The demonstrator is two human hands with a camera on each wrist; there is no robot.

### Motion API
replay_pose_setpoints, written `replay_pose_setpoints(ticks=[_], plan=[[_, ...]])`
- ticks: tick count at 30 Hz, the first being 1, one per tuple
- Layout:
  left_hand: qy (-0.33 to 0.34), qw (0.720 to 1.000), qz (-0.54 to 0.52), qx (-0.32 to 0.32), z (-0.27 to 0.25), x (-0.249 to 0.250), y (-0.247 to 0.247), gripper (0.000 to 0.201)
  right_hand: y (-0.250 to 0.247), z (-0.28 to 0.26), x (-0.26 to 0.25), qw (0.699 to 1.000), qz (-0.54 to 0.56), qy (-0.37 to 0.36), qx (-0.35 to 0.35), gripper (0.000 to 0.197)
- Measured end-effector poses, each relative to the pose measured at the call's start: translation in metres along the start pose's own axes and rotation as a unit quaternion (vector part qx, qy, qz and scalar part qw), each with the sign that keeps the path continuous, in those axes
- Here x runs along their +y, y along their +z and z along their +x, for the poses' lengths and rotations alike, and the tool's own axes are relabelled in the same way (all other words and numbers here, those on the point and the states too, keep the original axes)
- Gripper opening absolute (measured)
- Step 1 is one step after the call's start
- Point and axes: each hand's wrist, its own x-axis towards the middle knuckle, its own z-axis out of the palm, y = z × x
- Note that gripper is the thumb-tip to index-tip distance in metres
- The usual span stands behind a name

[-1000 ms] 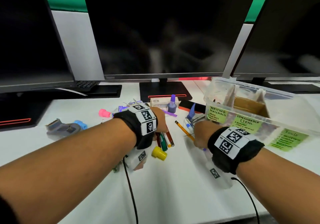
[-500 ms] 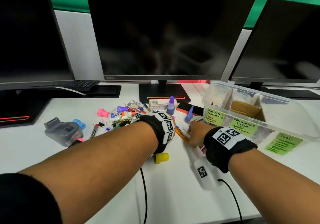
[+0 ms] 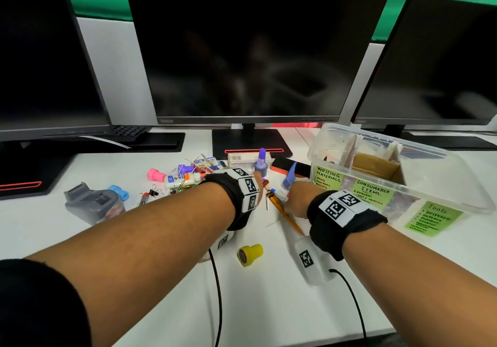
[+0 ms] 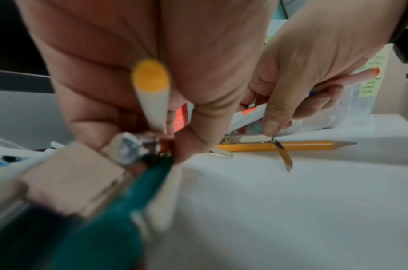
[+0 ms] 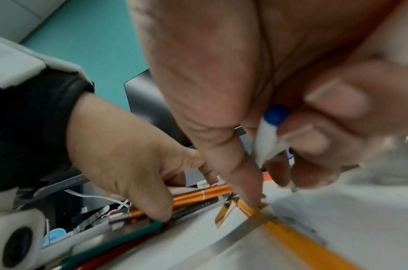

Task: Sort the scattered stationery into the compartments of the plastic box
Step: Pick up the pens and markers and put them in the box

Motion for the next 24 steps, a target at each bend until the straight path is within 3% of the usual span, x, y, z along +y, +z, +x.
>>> replay_pose_setpoints(ticks=[2, 5, 8, 13, 17, 24], plan=[[0.020, 0.998, -0.054, 0.017, 0.006, -0.003, 0.004, 0.057, -0.003, -0.001, -0.005, 1.000, -0.018, -0.006, -0.011, 0.045], [-0.027, 0.998, -0.064, 0.004, 0.007, -0.008, 0.000, 0.073, -0.006, -0.001, -0.008, 0.999, -0.032, -0.020, -0.025, 0.039], [-0.052, 0.973, -0.223, -0.002, -0.002, -0.017, -0.013, 0.072, -0.007, 0.000, -0.006, 1.000, -0.014, -0.017, -0.007, 0.037], [-0.039, 0.941, -0.333, 0.043, -0.022, -0.039, -0.029, 0.083, -0.003, -0.001, -0.002, 0.999, 0.003, -0.004, 0.036, 0.040], [-0.045, 0.900, -0.432, 0.047, -0.032, -0.069, -0.031, 0.074, 0.004, -0.002, -0.002, 0.999, -0.033, -0.014, 0.016, 0.041], [-0.073, 0.882, -0.464, 0.039, -0.048, -0.095, -0.010, 0.063, 0.007, -0.001, -0.009, 0.999, -0.036, -0.009, -0.013, 0.056]])
